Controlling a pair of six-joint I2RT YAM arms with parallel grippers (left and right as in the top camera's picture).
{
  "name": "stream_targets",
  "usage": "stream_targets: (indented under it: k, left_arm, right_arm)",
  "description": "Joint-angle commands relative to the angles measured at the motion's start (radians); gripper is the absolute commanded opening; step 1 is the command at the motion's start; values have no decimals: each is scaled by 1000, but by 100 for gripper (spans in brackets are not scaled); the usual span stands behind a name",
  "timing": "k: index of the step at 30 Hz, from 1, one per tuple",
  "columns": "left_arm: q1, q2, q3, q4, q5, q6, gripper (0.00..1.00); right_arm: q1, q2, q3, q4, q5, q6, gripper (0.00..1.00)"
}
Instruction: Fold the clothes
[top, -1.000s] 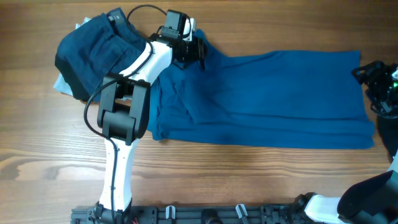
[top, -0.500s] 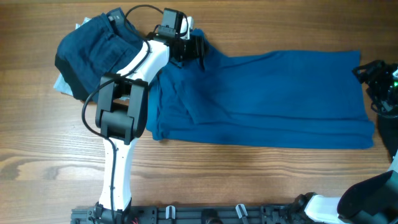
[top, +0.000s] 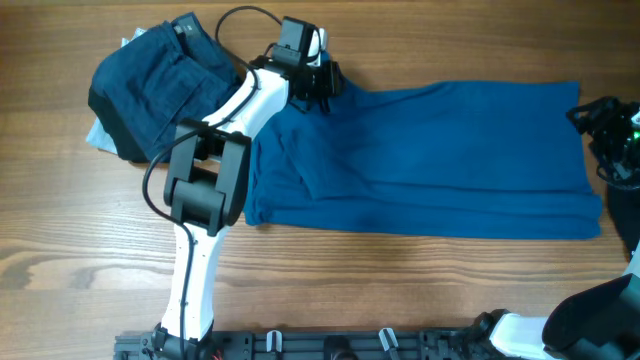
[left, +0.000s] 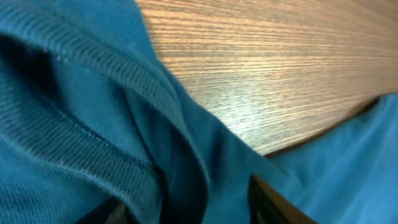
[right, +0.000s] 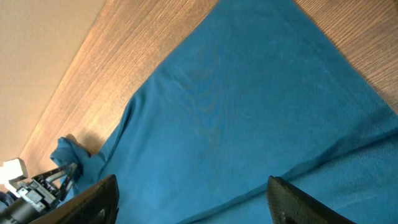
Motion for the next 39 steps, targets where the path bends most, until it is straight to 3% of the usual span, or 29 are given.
stream_targets:
  k: [1, 4, 9, 22, 32, 39]
  left_arm:
    - [2, 15, 8, -16, -90, 9, 41]
    - [3, 15, 8, -14, -97, 8, 24]
    - [3, -2, 9, -17, -72, 5, 4]
    - [2, -318, 9, -329, -86, 5, 4]
    - [0, -356, 9, -419, -84, 5, 4]
    - [-31, -358, 9, -420, -85, 5, 4]
  right_arm:
    - [2, 11, -2, 2, 17, -2, 76]
    - [2, 11, -2, 2, 17, -2, 76]
    - [2, 11, -2, 2, 17, -2, 76]
    - [5, 59, -2, 75, 26, -63, 68]
    - [79, 338, 23, 376, 26, -80, 68]
    - [79, 582, 196, 497, 60, 58, 72]
